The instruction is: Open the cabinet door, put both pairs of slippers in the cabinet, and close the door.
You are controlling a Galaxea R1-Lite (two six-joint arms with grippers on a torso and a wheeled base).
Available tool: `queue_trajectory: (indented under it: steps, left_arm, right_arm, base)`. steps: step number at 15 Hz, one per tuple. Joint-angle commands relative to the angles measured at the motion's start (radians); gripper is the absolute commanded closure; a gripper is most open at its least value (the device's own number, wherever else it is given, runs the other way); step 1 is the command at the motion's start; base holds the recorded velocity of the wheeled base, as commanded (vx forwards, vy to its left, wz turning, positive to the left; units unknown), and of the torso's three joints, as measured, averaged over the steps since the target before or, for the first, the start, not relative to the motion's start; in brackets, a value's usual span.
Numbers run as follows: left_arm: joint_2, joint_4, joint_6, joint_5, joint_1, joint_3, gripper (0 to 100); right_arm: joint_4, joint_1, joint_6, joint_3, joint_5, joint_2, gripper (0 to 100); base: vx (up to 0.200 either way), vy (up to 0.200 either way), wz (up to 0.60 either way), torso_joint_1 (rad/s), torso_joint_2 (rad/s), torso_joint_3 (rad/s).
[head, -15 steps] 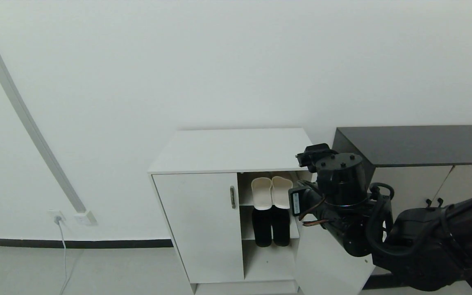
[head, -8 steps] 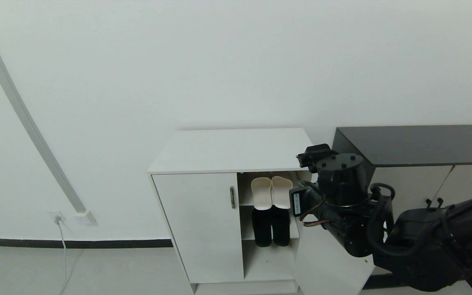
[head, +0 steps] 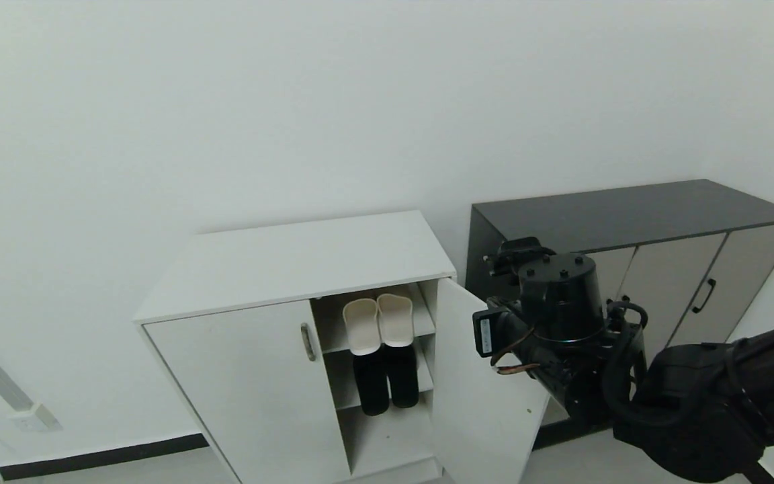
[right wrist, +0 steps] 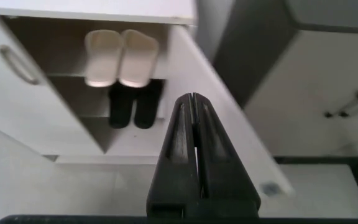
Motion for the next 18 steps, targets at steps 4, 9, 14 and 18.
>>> queue_trajectory:
  steps: [4, 9, 14, 18]
  left_arm:
    - [0.001, 0.0, 0.0, 0.0, 0.0, 0.0, 100]
    - [0.001, 0.0, 0.0, 0.0, 0.0, 0.0, 100]
    - [0.001, 0.0, 0.0, 0.0, 0.0, 0.0, 100]
    - [0.001, 0.0, 0.0, 0.0, 0.0, 0.0, 100]
  right_arm:
    - [-0.003, -0.007, -0.002, 0.002, 0.001, 0.01, 100]
    - [-0.005, -0.016, -0.002, 0.002, 0.001, 0.023, 100]
    - [-0.048, -0.098, -0.014, -0.015, 0.019, 0.067, 100]
    - [-0.063, -0.216, -0.013, -0.068, 0.09, 0.141, 100]
  base:
    - [0.0, 0.0, 0.0, 0.0, 0.0, 0.0]
    - [-0.16, 0.0, 0.0, 0.01, 0.0, -0.004]
    - [-0.08, 0.0, 0.0, -0.003, 0.0, 0.002]
    - [0.0, 0.0, 0.0, 0.0, 0.0, 0.0]
